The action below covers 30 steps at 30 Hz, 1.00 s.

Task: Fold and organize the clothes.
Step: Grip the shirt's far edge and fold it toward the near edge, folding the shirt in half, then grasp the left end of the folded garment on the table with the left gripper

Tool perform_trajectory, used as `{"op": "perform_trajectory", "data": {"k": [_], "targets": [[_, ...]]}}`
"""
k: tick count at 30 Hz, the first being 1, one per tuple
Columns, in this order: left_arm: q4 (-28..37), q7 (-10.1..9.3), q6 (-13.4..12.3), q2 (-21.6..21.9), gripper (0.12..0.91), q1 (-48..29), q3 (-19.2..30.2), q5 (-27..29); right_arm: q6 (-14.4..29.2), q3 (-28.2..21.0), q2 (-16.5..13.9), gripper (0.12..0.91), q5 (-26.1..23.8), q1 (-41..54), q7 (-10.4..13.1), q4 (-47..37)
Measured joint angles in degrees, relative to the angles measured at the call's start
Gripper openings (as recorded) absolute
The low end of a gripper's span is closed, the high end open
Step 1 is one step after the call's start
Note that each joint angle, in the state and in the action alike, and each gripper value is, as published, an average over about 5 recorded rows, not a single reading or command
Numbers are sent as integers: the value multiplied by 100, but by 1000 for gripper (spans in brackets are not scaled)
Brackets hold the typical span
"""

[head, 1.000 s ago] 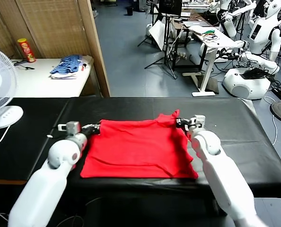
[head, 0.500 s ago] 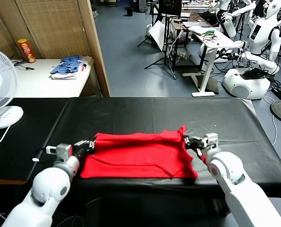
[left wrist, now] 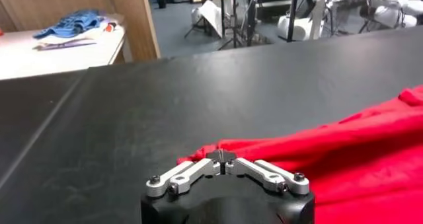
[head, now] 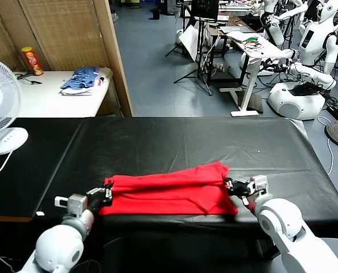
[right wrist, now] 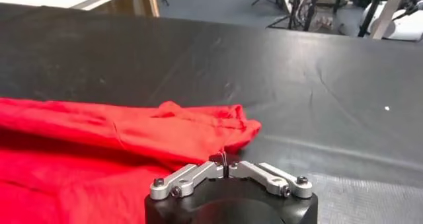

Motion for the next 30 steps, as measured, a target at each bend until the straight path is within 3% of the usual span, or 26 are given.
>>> {"op": "perform_trajectory", "data": {"k": [3, 5, 11, 14, 17, 24, 27, 30], "targets": [[-20, -2, 20, -32, 134, 48, 1, 59, 0, 121, -29, 287, 53, -115, -19, 126], [-50, -5, 30, -39, 184, 66, -2, 87, 0, 232, -59, 404, 125, -186, -18, 223], [-147, -7, 66, 2, 503, 49, -53, 91, 11, 569, -66, 717, 150, -166, -26, 301], [-101, -60, -19, 17, 668, -78, -68, -28, 170, 563, 88, 786, -138, -10, 88, 172], [22, -181, -147, -26, 772, -282, -55, -325, 435, 433, 361, 796, -484, 221, 175, -78], [507, -347, -213, -262, 798, -787, 89, -960, 731, 48, 1001, 787, -955, 722, 146, -878], [705, -339, -212, -351, 796, -873, 128, -1048, 760, -67, 1188, 690, -1035, 841, 134, -1151], [866, -326, -215, -390, 737, -917, 138, -1061, 790, -134, 1335, 538, -1102, 877, 116, -1339]]}}
